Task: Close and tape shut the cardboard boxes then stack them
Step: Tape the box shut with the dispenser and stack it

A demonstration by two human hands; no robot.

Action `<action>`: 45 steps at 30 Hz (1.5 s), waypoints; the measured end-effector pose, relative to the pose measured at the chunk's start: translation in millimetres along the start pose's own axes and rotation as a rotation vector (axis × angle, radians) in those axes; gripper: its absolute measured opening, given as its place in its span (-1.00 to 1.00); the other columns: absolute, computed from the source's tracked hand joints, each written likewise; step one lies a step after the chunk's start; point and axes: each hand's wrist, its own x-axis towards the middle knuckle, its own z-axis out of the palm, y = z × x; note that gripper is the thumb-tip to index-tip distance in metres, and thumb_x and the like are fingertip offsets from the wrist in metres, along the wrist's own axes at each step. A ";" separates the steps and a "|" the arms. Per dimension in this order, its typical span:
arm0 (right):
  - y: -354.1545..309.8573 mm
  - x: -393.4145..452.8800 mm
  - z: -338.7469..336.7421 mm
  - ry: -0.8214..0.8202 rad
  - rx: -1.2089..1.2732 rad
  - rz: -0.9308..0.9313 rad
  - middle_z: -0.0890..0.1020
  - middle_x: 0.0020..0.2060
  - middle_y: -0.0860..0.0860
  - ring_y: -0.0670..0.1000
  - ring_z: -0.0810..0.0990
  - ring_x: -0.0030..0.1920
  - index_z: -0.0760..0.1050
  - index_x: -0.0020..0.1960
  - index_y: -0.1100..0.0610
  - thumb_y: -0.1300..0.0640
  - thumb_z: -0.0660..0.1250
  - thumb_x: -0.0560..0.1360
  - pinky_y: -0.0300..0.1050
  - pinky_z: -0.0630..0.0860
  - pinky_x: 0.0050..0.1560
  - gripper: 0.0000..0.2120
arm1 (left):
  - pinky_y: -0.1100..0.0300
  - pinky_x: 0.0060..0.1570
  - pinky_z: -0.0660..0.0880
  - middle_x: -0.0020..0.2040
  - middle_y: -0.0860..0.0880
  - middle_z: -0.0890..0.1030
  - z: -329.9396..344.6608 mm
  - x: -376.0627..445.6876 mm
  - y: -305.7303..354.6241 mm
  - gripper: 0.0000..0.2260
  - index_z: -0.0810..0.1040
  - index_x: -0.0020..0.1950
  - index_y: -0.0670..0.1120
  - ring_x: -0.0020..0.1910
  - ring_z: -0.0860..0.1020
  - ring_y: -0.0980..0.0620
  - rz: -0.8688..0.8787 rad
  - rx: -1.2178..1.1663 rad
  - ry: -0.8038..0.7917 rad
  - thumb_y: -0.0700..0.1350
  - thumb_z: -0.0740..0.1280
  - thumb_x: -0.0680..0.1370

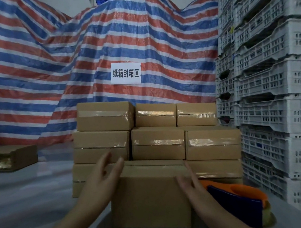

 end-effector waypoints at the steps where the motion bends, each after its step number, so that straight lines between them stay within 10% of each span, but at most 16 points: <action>1: 2.6 -1.5 -0.1 -0.025 -0.006 -0.017 0.19 0.58 0.00 0.14 0.33 0.47 -0.16 0.50 -0.46 -0.39 0.37 0.19 0.00 0.47 0.23 0.03 | 0.10 0.19 0.46 0.37 0.11 0.45 -0.4 -5.4 -7.4 -0.25 0.23 0.51 0.16 0.26 0.46 0.12 -0.061 -0.045 -0.071 0.37 0.26 0.35; 6: 14.6 -0.5 0.0 -0.050 0.033 -0.143 0.40 0.44 -0.02 0.03 0.46 0.33 -0.16 0.55 -0.38 -0.08 0.55 0.21 0.08 0.42 0.41 0.17 | 0.42 -0.24 0.54 -0.03 0.35 0.63 11.6 -29.0 -24.4 -0.46 0.41 0.24 0.16 -0.05 0.63 0.30 -0.083 -0.195 -0.243 0.10 0.50 0.32; 10: 2.2 -2.7 -7.6 0.022 0.044 -0.235 0.54 0.26 -0.16 -0.20 0.59 0.10 0.05 0.58 -0.27 -0.15 0.55 0.17 -0.36 0.55 -0.09 0.10 | 0.38 -0.20 0.54 -0.05 0.36 0.63 12.9 -24.0 -1.5 -0.48 0.48 0.16 0.13 -0.08 0.63 0.29 -0.007 -0.198 -0.145 0.10 0.50 0.24; 14: -55.2 3.1 -25.0 0.280 0.161 -0.281 0.63 0.06 -0.09 -0.05 0.65 -0.04 0.37 0.36 -0.22 -0.39 0.44 0.05 -0.24 0.57 -0.31 -0.10 | 0.43 -0.35 0.52 -0.11 0.36 0.63 22.3 9.2 61.2 -0.54 0.49 0.07 0.18 -0.14 0.62 0.33 0.163 -0.211 -0.051 0.26 0.45 0.23; 17: -106.8 25.1 -39.3 0.333 0.151 -0.354 0.65 0.02 -0.09 0.02 0.65 0.02 0.45 0.07 -0.23 -0.50 0.38 0.09 -0.04 0.60 -0.10 -0.36 | 0.30 -0.33 0.59 -0.04 0.15 0.65 31.4 54.5 104.0 -0.50 0.47 0.10 0.21 -0.11 0.65 0.18 0.245 -0.243 0.003 0.37 0.41 0.24; 20: -143.3 65.9 -59.5 0.377 0.150 -0.352 0.63 0.14 -0.01 0.11 0.63 0.11 0.45 0.23 -0.10 -0.46 0.40 0.31 0.17 0.57 0.20 -0.35 | 0.21 -0.24 0.62 0.02 0.24 0.49 39.9 101.4 128.4 -0.36 0.32 0.38 0.12 -0.04 0.59 0.16 0.295 -0.214 0.042 0.31 0.40 0.39; 24: -176.2 111.1 -82.5 0.251 0.271 -0.196 0.70 0.06 0.08 0.15 0.70 0.01 0.49 0.34 0.02 -0.31 0.41 0.45 0.11 0.64 0.04 -0.41 | 0.45 -0.35 0.50 0.03 0.37 0.33 41.6 149.4 127.4 -0.05 -0.02 0.53 0.24 -0.05 0.53 0.30 0.369 -0.056 -0.145 0.20 0.53 0.34; 31: -181.8 161.9 -90.5 0.169 0.221 0.076 0.64 -0.16 0.15 0.16 0.63 -0.17 0.53 0.03 0.05 -0.31 0.31 0.53 0.06 0.53 -0.23 -0.59 | 0.14 -0.03 0.50 0.14 0.11 0.37 39.4 199.3 116.5 -0.07 0.22 0.43 0.13 0.09 0.43 0.08 0.333 0.608 -0.190 0.49 0.38 0.18; 36: -164.4 187.9 -89.6 0.118 0.286 0.037 0.71 -0.31 0.10 0.10 0.70 -0.40 0.64 -0.12 0.08 -0.06 0.35 0.53 0.04 0.64 -0.37 -0.77 | 0.10 -0.11 0.44 -0.09 0.05 0.50 45.7 213.6 103.8 -0.49 0.52 -0.12 0.00 0.00 0.44 0.04 0.477 0.806 0.001 0.45 0.24 0.40; 41: -144.8 202.3 -82.3 0.098 0.373 0.000 0.75 -0.16 0.16 0.13 0.75 -0.23 0.64 0.05 0.16 -0.13 0.29 0.58 0.04 0.66 -0.28 -0.63 | -0.10 0.41 0.19 0.19 -0.01 0.56 51.4 218.5 87.9 -0.50 0.53 0.23 0.03 0.31 0.39 -0.04 0.490 1.034 0.037 0.35 0.11 0.55; 45: -143.1 203.8 -79.9 0.103 0.355 -0.024 0.75 -0.10 0.16 0.14 0.75 -0.12 0.61 0.12 0.14 -0.23 0.28 0.58 0.09 0.66 0.01 -0.56 | -0.04 0.37 0.20 0.35 -0.01 0.48 54.4 220.1 76.5 -0.48 0.37 0.41 0.06 0.37 0.34 -0.04 0.520 1.034 0.104 0.32 0.09 0.57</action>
